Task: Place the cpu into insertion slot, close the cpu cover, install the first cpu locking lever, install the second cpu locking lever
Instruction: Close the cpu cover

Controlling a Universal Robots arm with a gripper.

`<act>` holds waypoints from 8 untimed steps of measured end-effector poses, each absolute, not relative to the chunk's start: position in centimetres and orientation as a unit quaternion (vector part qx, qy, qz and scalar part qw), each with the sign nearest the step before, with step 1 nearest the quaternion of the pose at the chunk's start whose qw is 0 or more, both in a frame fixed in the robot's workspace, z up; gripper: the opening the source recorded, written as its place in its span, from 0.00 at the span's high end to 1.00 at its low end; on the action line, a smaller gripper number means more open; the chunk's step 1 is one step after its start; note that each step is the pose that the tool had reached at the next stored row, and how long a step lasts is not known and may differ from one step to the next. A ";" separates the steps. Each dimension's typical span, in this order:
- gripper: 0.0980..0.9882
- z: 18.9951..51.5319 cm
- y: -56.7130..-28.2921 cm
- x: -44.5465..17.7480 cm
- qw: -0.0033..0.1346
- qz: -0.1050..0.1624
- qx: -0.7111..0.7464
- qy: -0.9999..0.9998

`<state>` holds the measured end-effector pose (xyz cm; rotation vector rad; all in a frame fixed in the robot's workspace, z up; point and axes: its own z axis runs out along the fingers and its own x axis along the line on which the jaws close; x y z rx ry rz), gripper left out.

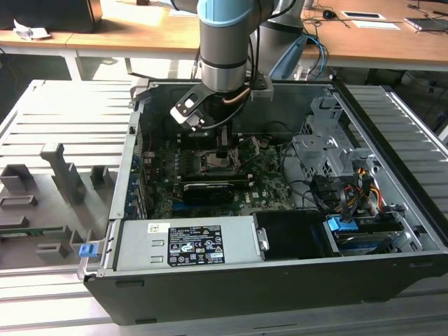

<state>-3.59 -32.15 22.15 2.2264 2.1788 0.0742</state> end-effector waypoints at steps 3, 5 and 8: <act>0.99 22.5 -32.1 -3.5 0.013 0.024 0.714 0.699; 0.99 22.6 -32.1 -3.2 0.013 0.024 0.714 0.699; 0.99 25.3 -32.1 -3.2 0.013 0.024 0.714 0.699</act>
